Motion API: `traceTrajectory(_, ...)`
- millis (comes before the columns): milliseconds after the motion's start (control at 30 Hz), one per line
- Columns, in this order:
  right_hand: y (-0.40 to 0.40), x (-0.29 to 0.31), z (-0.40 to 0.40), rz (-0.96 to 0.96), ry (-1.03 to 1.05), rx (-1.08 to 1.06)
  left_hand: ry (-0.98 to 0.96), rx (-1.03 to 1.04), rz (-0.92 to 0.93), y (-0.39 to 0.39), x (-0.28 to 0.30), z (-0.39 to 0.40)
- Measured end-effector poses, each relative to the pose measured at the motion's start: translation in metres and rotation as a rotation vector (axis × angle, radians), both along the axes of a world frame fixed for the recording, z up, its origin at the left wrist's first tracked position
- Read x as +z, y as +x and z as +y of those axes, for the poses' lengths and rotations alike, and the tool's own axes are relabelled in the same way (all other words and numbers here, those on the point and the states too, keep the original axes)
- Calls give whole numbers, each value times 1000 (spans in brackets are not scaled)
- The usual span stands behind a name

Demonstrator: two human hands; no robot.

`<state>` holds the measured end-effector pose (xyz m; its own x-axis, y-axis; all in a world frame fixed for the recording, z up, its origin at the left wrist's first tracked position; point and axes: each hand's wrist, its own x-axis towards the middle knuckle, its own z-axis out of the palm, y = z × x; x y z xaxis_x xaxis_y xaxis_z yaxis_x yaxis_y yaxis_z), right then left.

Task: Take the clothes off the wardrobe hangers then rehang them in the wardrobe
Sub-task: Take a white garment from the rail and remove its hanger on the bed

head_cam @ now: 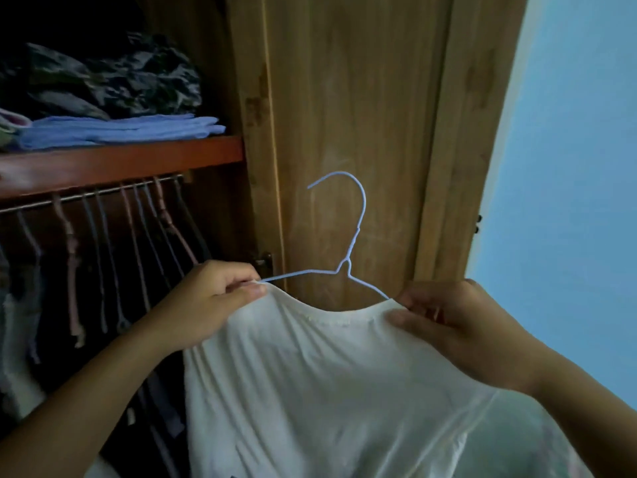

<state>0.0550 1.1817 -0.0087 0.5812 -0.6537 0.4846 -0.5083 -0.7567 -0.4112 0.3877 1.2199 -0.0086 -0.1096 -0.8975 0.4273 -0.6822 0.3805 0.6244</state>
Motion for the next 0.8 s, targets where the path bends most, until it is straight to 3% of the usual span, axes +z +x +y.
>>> traceTrajectory(400,-70,-11,87,27,161,-644,137,-632,26,-100,-20,-88)
traceTrajectory(800,-94,-46,236,33,282,-1191,145,-1052,-145,-233,-55,-66)
